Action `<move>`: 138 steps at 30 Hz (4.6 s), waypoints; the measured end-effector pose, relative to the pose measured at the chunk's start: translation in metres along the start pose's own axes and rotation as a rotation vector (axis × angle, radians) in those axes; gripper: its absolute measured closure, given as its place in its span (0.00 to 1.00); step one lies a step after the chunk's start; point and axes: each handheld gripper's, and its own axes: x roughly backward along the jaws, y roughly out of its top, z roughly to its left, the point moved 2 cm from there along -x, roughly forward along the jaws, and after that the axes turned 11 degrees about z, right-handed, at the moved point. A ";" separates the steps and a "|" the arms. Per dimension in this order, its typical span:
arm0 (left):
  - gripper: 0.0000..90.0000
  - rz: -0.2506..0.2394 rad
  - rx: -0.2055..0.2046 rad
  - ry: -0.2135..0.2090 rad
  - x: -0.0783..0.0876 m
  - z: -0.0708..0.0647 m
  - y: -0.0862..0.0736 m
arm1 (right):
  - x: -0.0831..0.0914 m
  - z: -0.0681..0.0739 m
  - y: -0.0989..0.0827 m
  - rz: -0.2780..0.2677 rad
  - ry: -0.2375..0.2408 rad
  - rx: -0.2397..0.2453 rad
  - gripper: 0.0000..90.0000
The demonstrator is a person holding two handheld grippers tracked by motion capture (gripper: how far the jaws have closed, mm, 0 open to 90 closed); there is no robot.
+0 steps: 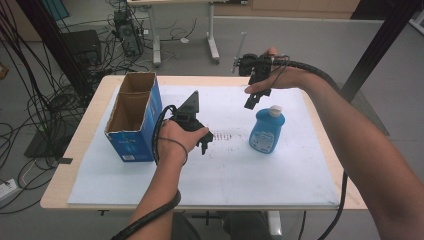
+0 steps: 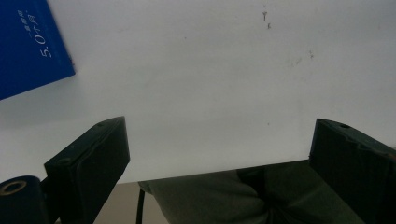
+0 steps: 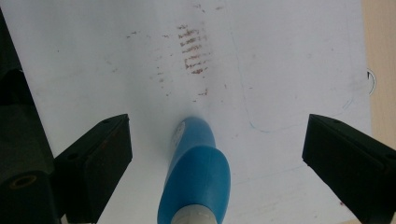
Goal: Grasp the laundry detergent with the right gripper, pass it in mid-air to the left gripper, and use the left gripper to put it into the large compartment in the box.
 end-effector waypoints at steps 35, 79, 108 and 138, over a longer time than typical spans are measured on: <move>0.06 -0.004 -0.014 0.019 0.005 -0.010 -0.005 | 0.006 -0.004 -0.066 0.001 0.014 -0.082 0.10; 0.06 -0.011 -0.026 0.040 0.012 -0.008 -0.006 | -0.036 0.003 -0.170 -0.173 0.044 -0.196 0.05; 0.06 -0.014 -0.017 0.047 0.009 -0.004 -0.007 | -0.111 0.028 -0.170 -0.389 0.072 -0.222 0.05; 0.06 -0.013 -0.021 0.059 0.006 -0.006 -0.006 | -0.158 0.044 -0.149 -0.601 0.020 -0.271 0.04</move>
